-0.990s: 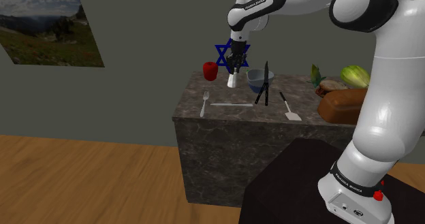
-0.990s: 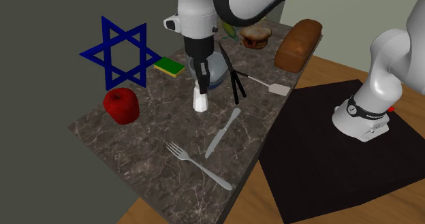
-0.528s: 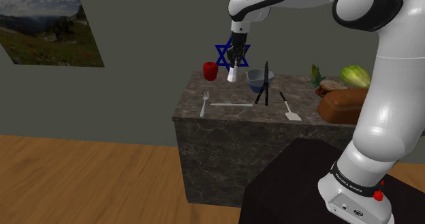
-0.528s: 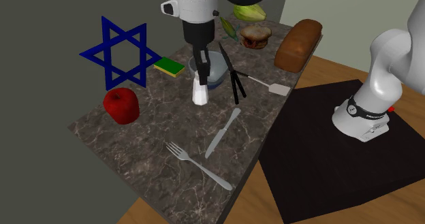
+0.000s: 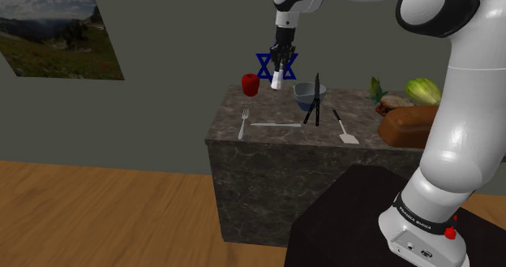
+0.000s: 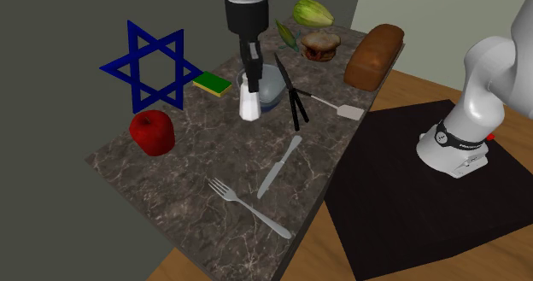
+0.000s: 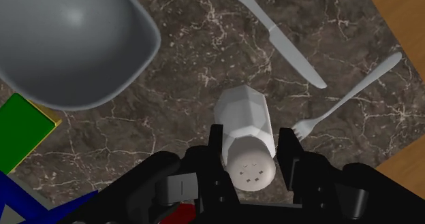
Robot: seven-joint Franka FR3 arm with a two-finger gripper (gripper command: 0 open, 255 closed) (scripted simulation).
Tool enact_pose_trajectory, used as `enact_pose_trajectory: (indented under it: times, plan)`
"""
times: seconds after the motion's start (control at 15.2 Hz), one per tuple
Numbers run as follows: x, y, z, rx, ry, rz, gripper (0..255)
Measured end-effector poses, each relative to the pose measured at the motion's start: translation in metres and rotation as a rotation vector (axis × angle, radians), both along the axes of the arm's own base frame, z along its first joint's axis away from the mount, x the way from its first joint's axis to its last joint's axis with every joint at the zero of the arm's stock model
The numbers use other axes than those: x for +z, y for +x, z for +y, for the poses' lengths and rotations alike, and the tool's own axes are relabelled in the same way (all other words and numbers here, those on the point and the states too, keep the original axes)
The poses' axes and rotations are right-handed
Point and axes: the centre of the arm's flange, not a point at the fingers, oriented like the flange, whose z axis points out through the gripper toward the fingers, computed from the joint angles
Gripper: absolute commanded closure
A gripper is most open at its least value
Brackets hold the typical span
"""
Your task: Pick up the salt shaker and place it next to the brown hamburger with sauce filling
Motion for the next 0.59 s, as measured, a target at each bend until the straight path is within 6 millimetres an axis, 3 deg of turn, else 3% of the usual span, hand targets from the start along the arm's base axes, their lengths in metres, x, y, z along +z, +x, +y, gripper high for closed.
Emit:
enact_pose_trajectory:
  times: [0.33, 0.59]
  plan:
    - [0.024, -0.001, 0.000, 0.000, 0.000, 0.000, 255]
    - [0.026, -0.019, -0.035, -0.001, 0.000, 0.001, 255]
